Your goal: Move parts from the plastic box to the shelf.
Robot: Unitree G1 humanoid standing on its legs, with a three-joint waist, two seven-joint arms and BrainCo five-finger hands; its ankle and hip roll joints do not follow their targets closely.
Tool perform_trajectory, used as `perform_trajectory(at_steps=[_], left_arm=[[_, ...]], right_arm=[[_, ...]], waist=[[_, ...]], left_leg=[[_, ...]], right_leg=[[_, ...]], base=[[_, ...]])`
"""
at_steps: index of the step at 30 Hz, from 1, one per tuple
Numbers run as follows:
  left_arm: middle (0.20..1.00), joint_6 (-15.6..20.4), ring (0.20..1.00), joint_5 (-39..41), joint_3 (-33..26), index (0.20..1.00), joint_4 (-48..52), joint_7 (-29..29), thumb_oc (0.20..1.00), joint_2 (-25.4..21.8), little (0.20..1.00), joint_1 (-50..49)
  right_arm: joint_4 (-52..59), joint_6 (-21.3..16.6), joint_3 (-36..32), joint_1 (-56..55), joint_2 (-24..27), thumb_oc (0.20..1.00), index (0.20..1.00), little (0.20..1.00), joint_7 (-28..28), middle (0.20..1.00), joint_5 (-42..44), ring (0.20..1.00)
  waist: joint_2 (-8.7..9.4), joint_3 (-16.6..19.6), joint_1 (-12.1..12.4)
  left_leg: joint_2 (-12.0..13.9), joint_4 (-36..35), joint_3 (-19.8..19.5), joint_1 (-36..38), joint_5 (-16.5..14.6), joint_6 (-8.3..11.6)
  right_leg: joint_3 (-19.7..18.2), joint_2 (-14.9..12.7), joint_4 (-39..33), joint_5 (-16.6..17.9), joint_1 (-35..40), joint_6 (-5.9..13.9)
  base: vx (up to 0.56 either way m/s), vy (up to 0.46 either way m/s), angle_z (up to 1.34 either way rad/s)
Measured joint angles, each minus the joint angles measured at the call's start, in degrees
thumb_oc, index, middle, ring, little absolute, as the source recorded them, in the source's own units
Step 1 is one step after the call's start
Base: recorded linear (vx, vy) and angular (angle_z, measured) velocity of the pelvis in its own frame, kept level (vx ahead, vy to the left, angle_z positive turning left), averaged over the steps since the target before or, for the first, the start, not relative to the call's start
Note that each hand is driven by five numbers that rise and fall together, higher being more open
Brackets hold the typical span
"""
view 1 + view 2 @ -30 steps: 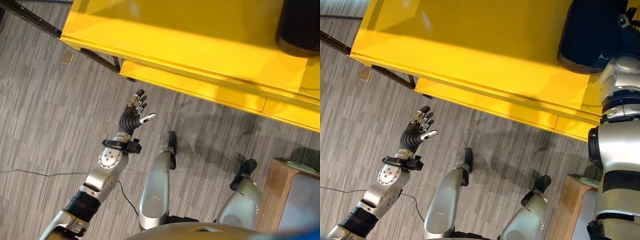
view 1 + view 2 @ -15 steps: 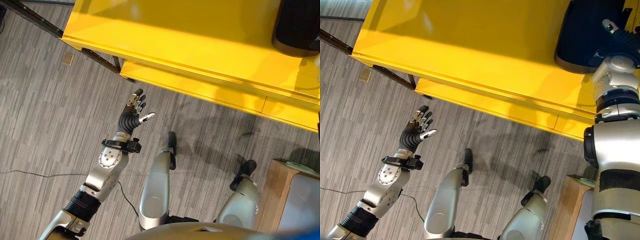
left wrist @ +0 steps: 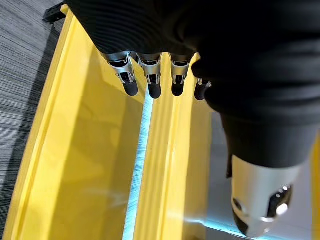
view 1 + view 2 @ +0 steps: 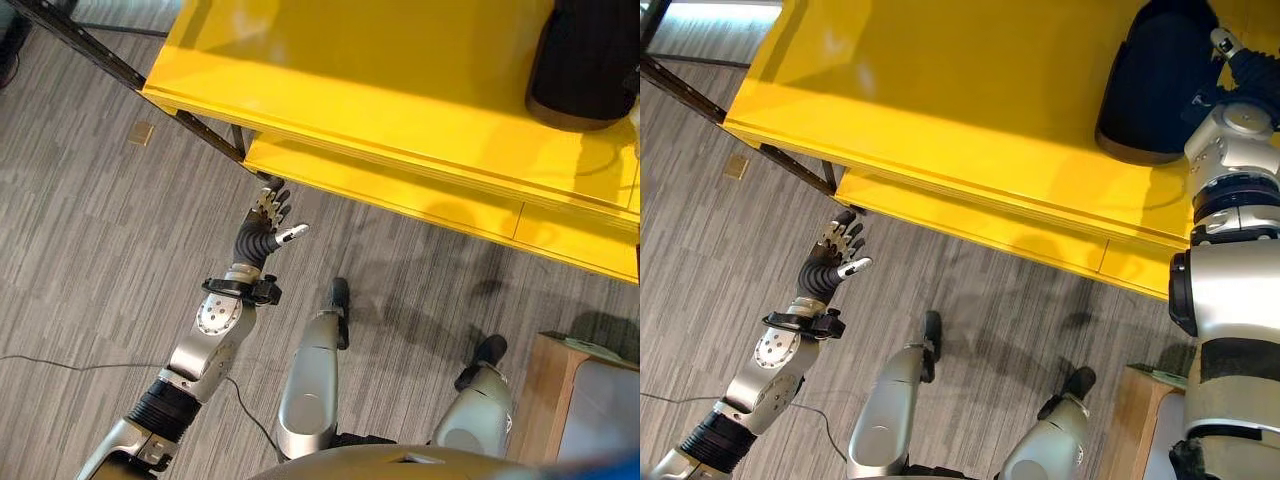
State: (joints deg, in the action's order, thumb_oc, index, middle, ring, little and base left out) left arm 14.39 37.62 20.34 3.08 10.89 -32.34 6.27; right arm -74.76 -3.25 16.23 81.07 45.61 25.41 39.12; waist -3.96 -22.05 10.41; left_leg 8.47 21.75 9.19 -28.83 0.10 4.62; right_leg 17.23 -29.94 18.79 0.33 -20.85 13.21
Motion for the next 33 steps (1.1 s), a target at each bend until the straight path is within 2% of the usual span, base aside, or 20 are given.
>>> perform_trajectory(at_steps=[10,13,14,15,16,18,21,22,23,24,27,30,32,33], left_arm=[[1.000,-0.2,1.000,0.1,0.0,1.000,-0.1,-2.2,1.000,-0.3,1.000,-0.9],[1.000,-0.4,1.000,0.1,-0.1,1.000,-0.3,-2.4,1.000,-0.4,1.000,-2.3],[1.000,-0.7,1.000,0.1,-0.7,1.000,-0.4,-2.8,1.000,-0.4,1.000,-3.0],[1.000,-0.8,1.000,0.1,-1.4,1.000,-0.6,-3.6,1.000,-0.4,1.000,-4.6],[1.000,-0.8,1.000,0.1,-1.4,1.000,-0.6,-3.6,1.000,-0.4,1.000,-5.1],[1.000,-1.2,1.000,0.1,-2.3,1.000,-1.0,-4.3,1.000,0.2,1.000,-7.4],[1.000,-2.0,1.000,0.0,-2.5,1.000,-2.7,-5.2,1.000,0.9,1.000,-8.3],[1.000,-2.5,1.000,0.0,-3.0,1.000,-2.7,-5.9,1.000,2.8,1.000,-9.3],[1.000,-3.0,1.000,-0.1,-4.4,1.000,-2.5,-6.5,1.000,4.9,1.000,-11.2],[1.000,-2.9,1.000,-0.1,-5.4,1.000,-2.7,-6.7,1.000,5.7,1.000,-12.9],[1.000,-3.6,1.000,-1.0,-7.6,1.000,-3.1,-8.1,1.000,8.0,1.000,-14.5],[1.000,-4.0,1.000,-1.3,-9.6,1.000,-3.8,-8.6,1.000,9.1,1.000,-15.8],[1.000,-4.0,1.000,-1.4,-9.8,1.000,-4.4,-9.4,1.000,10.5,1.000,-17.6],[1.000,-4.0,1.000,-2.9,-11.1,1.000,-4.5,-9.9,1.000,12.7,1.000,-20.0]], right_arm=[[1.9,-0.1,-0.3,-0.5,0.0,1.000,1.000,1.000,0.0,1.000,0.0,1.000],[4.8,-0.3,-1.9,-4.4,-0.2,1.000,1.000,1.000,0.0,1.000,0.0,1.000],[9.7,-0.3,-3.1,-9.9,-0.2,1.000,1.000,1.000,-0.1,1.000,-0.2,1.000],[12.7,-0.3,-4.4,-16.8,-1.3,1.000,1.000,1.000,-0.1,1.000,-1.3,1.000],[14.7,-0.4,-4.5,-18.4,-1.5,1.000,1.000,1.000,0.0,1.000,-1.7,1.000],[29.6,-1.2,-5.7,-27.9,-3.5,1.000,1.000,1.000,-0.7,1.000,-3.1,1.000],[39.7,-2.1,-6.7,-36.8,-5.5,1.000,1.000,1.000,-2.9,1.000,-5.5,1.000],[48.9,-2.4,-11.0,-46.9,-7.4,1.000,1.000,1.000,-3.9,1.000,-6.3,1.000],[62.9,-3.1,-16.5,-60.9,-12.2,1.000,1.000,1.000,-6.7,1.000,-6.8,1.000],[66.8,-4.2,-16.1,-66.5,-14.8,1.000,1.000,1.000,-8.2,1.000,-6.8,1.000],[73.9,-4.2,-17.8,-79.5,-19.8,1.000,1.000,1.000,-12.9,1.000,-6.7,1.000],[77.1,-4.6,-18.2,-85.8,-20.0,1.000,1.000,1.000,-16.8,1.000,-6.8,1.000],[79.9,-5.2,-19.3,-91.0,-22.5,1.000,1.000,1.000,-20.1,1.000,-6.5,1.000],[83.5,-5.3,-19.5,-97.9,-24.9,1.000,1.000,1.000,-23.1,1.000,-6.0,1.000]], waist=[[2.35,2.4,-0.2],[2.98,4.6,-0.5],[3.60,5.0,-1.1],[4.60,9.1,-1.3],[4.74,10.0,-1.8],[5.26,10.7,-3.4],[4.87,11.9,-5.3],[4.90,12.4,-6.1],[4.91,12.9,-6.4],[5.03,13.4,-7.1],[4.22,15.7,-8.2],[3.35,17.7,-10.2],[2.92,20.4,-10.8],[2.44,20.9,-11.4]], left_leg=[[0.8,-2.5,0.4,4.5,0.2,0.31],[1.1,-4.4,1.1,7.3,0.5,0.78],[1.5,-6.2,1.4,10.3,0.9,1.49],[2.3,-8.6,1.5,12.1,1.2,2.02],[2.6,-9.4,1.5,12.5,1.6,2.47],[3.1,-11.1,2.8,15.8,1.9,2.81],[3.8,-12.9,3.2,17.9,1.9,2.93],[3.9,-13.9,3.3,19.0,2.2,3.32],[3.8,-15.8,4.5,21.5,2.4,3.61],[3.6,-16.7,4.8,23.3,2.4,3.74],[3.6,-19.5,6.1,25.9,2.8,4.19],[3.8,-20.5,6.6,27.2,3.0,4.53],[4.4,-22.5,7.6,28.7,3.7,4.85],[4.4,-24.0,8.2,30.7,4.2,5.37]], right_leg=[[1.1,1.6,-4.5,1.3,5.5,0.10],[1.2,2.2,-6.1,1.4,7.6,0.05],[1.9,3.0,-7.7,1.9,10.5,0.25],[2.3,4.9,-10.7,2.2,12.3,-0.08],[2.4,5.2,-11.0,2.3,12.5,0.03],[1.7,6.0,-11.7,2.3,14.1,0.06],[0.6,7.0,-11.9,2.1,14.4,-0.24],[0.6,7.2,-11.9,1.8,15.1,-0.30],[0.4,7.2,-12.9,1.6,16.7,-0.04],[0.1,7.2,-13.4,1.6,17.6,0.03],[-0.7,7.3,-14.1,1.4,18.6,0.31],[-0.8,7.9,-15.0,1.5,19.5,0.36],[-1.2,8.6,-15.5,1.4,19.7,0.46],[-1.4,8.8,-16.0,1.2,20.7,0.65]], base=[[0.01,-0.009,-0.03],[0.05,-0.061,-0.10],[0.10,-0.105,-0.19],[0.07,-0.065,-0.20],[0.08,-0.068,-0.22],[0.05,-0.028,-0.29],[0.07,-0.032,-0.26],[0.16,-0.048,-0.11],[0.18,-0.042,-0.16],[0.12,-0.029,-0.23],[0.07,-0.021,-0.15],[0.05,-0.020,-0.13],[0.02,-0.031,-0.16],[0.01,-0.043,-0.16]])
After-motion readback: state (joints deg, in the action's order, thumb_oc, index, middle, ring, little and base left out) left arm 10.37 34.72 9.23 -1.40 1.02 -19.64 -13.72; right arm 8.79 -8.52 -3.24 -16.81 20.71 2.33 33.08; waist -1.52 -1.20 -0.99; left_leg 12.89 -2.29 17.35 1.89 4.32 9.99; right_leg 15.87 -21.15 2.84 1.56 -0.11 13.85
